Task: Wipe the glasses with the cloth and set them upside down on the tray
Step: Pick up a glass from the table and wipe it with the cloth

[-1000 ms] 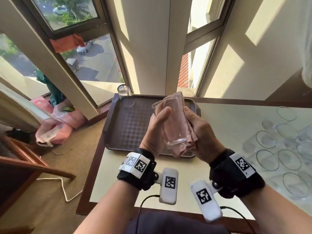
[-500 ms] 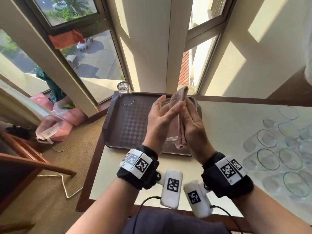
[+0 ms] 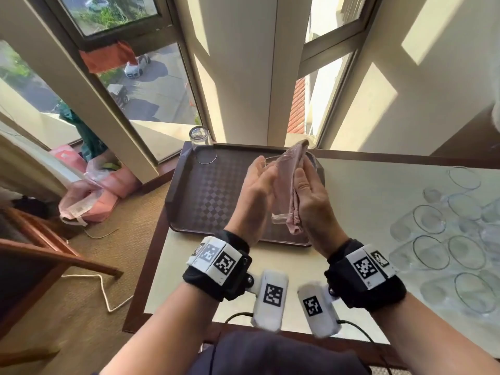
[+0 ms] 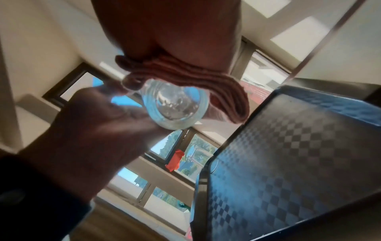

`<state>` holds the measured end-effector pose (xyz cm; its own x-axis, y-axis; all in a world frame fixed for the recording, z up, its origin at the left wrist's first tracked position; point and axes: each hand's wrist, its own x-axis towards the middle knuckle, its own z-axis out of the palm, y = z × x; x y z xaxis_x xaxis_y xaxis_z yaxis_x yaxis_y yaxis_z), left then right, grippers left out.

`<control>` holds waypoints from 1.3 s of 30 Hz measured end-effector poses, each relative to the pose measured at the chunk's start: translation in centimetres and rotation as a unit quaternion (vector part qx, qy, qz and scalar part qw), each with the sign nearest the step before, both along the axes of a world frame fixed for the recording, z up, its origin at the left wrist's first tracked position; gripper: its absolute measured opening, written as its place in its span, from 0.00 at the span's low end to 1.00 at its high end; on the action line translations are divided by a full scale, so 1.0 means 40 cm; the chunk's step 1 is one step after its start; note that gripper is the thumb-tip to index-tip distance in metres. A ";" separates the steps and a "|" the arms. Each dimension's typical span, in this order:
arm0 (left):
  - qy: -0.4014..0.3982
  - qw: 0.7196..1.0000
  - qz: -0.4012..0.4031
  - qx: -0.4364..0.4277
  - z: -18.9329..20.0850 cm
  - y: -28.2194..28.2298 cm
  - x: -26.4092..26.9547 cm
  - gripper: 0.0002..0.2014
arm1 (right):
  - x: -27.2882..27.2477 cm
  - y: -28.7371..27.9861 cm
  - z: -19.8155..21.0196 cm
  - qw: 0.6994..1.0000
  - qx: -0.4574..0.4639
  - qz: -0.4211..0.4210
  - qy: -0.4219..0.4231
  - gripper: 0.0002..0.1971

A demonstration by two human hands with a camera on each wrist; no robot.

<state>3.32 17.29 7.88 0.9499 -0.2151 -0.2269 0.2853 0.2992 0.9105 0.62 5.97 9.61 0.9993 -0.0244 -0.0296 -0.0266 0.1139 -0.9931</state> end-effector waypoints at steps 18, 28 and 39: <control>-0.026 0.999 0.023 0.006 0.003 0.007 -0.010 0.47 | 0.001 -0.006 0.016 1.000 -0.009 -0.002 -0.008 0.23; -0.068 0.994 0.061 -0.054 0.021 -0.028 -0.027 0.39 | -0.010 -0.003 0.035 0.993 0.102 0.048 0.041 0.21; -0.050 0.997 0.018 0.050 0.038 -0.016 0.012 0.48 | 0.019 -0.028 0.006 0.992 -0.106 -0.010 -0.067 0.29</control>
<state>3.81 16.66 9.39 0.9756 -0.1611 -0.1494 0.1822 0.2135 0.9598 1.36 4.87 9.86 0.9931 -0.0363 0.1116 0.1075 -0.0992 -0.9892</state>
